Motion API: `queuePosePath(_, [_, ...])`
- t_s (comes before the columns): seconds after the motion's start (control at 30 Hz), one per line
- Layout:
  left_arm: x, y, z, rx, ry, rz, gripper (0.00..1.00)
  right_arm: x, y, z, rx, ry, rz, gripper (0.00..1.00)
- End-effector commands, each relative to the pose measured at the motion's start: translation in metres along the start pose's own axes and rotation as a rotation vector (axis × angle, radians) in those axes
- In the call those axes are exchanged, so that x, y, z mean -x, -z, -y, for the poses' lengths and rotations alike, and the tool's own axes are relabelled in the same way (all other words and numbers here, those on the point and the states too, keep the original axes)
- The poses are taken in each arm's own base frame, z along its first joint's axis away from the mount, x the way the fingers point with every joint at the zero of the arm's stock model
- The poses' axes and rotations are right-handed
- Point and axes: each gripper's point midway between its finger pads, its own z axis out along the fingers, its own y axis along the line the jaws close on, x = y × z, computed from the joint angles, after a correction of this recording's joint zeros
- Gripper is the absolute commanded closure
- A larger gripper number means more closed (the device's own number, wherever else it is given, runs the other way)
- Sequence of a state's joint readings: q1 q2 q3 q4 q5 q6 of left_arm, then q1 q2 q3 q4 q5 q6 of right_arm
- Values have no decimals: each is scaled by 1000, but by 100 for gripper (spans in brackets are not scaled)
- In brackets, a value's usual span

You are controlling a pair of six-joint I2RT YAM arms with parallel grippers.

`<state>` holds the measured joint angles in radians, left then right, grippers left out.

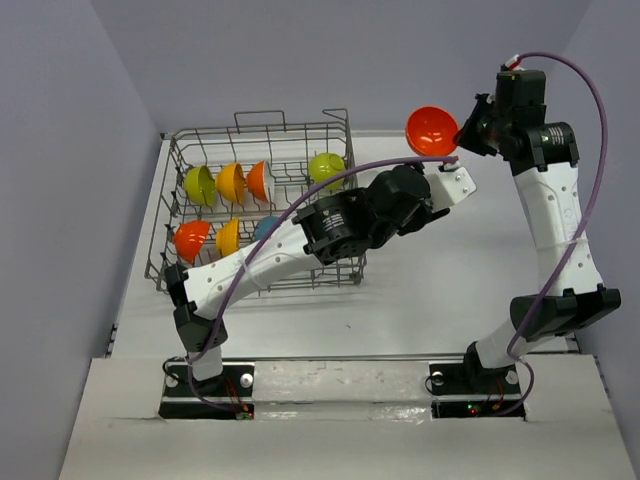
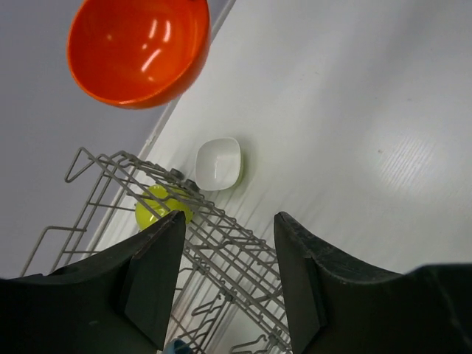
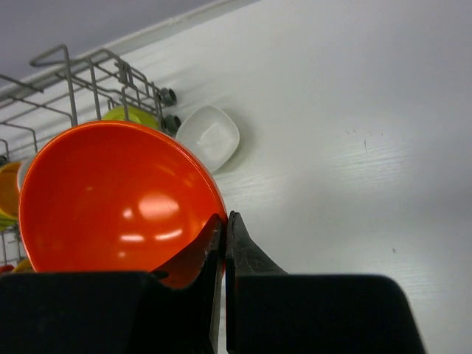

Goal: Load the bowls into the dish rack
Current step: Pass from the right arm to the left

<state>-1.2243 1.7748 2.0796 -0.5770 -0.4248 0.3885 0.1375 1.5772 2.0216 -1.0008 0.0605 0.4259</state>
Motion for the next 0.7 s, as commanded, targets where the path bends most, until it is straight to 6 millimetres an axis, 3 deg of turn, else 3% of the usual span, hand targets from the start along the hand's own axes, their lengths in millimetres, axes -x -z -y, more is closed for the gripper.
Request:
queuePosePath(0.0, [1, 14, -7, -6, -87, 3, 36, -38, 15, -3, -16, 78, -127, 99])
queuePosePath(0.1, [-18, 6, -15, 70, -153, -53, 37, -61, 15, 1, -71, 104, -194, 99])
queuePosePath(0.17, [-23, 4, -17, 99, -160, -55, 37, -66, 16, -3, -80, 113, -179, 99])
queuePosePath(0.3, [-25, 5, -12, 114, -190, -39, 37, -62, 29, 15, -157, 102, -105, 99])
queuePosePath(0.47, [-24, -5, -9, 121, -208, -43, 37, -60, 47, 11, -126, 105, -41, 99])
queuePosePath(0.67, [-23, -16, 2, 79, -230, -59, 38, -57, 54, 10, -119, 137, -35, 99])
